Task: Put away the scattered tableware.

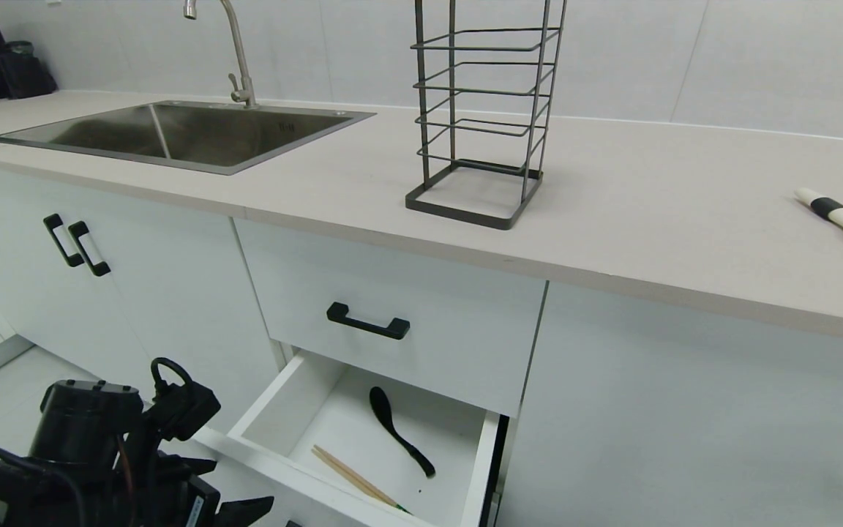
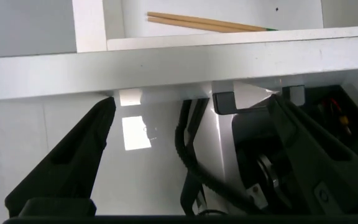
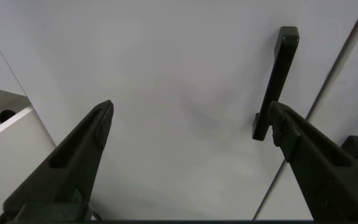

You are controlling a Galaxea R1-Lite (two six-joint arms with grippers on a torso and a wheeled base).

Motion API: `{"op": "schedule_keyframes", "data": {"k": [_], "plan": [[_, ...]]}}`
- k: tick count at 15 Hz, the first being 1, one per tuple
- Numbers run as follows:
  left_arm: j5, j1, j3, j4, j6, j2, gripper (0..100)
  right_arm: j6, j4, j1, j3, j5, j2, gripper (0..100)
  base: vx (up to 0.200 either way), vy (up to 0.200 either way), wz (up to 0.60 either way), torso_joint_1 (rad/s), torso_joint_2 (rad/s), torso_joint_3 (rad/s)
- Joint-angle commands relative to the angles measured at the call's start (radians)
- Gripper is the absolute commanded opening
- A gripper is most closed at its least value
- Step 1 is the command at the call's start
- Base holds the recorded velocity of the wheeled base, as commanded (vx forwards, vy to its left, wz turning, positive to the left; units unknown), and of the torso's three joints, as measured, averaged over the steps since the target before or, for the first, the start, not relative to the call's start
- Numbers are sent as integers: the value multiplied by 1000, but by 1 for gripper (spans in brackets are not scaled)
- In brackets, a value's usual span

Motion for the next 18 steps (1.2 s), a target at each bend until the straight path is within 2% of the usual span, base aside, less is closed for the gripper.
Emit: {"op": "schedule_keyframes", "data": {"k": [1,6,7,13,18], "plan": [[-1,-2,0,-52,0,62,100,0,0,0,0,0,0,100,0,0,0,0,0,0],[1,-2,0,-302,-1,209,100,0,0,0,0,0,0,100,0,0,0,0,0,0],[-1,-2,0,-379,-6,252,100,0,0,0,0,0,0,100,0,0,0,0,0,0],[-1,5,-56,-410,-12,295,100,0,0,0,0,0,1,100,0,0,0,0,0,0],[-1,8,-157,-434,-15,366,100,0,0,0,0,0,1,100,0,0,0,0,0,0]]}}
